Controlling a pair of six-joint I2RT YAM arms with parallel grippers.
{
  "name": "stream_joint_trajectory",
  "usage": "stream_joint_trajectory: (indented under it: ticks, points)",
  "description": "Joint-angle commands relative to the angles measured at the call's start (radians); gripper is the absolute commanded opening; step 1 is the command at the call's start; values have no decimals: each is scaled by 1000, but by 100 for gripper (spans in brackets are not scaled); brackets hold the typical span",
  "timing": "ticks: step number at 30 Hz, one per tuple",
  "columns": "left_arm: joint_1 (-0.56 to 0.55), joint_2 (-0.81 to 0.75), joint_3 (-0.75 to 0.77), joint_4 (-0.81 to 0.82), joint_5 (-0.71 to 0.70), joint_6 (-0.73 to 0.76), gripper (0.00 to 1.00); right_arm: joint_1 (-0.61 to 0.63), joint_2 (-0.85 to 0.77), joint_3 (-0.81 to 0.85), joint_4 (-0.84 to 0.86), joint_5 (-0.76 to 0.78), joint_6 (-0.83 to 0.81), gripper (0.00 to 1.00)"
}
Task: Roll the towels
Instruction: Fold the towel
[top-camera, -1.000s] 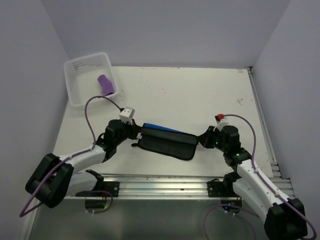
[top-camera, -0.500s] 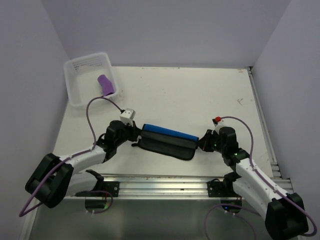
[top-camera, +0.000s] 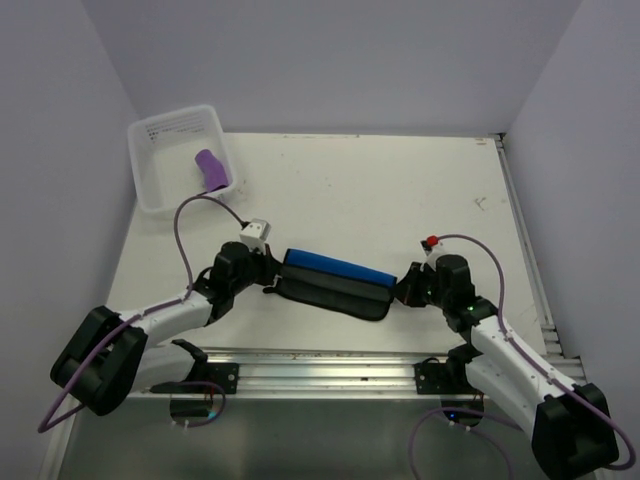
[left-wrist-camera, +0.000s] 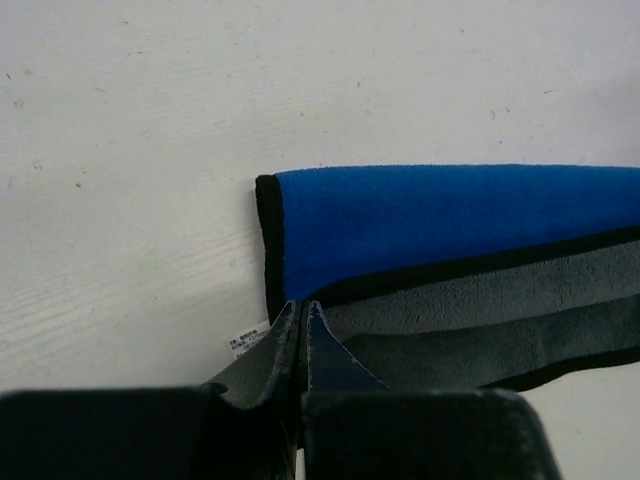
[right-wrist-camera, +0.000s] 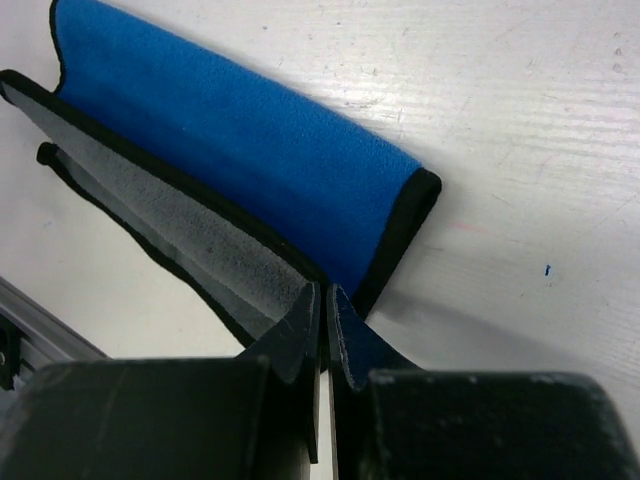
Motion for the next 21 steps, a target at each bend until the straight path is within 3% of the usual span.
stream_joint_trajectory:
  ticks: [1, 4, 5, 6, 11, 15, 21]
  points:
    - [5, -9, 8, -13, -85, -2, 0, 10, 3, 18, -24, 3, -16, 0]
    - [5, -11, 16, -22, -97, -3, 3, 17, 0, 17, -21, -15, -22, 0]
    - [5, -9, 16, -24, -97, -3, 12, 19, -2, 17, -22, -14, -23, 0]
    - [5, -9, 15, -24, -95, -5, 14, 20, -3, 17, -22, -17, -26, 0]
    - [5, -31, 16, -33, -94, -9, 28, 25, -5, 26, -41, -5, -26, 24]
    - [6, -87, 12, -45, -111, -16, 25, 25, -66, 32, -51, -5, -17, 38]
    - [5, -153, 36, -77, -137, -25, 20, 23, -140, 7, 21, -158, 7, 38]
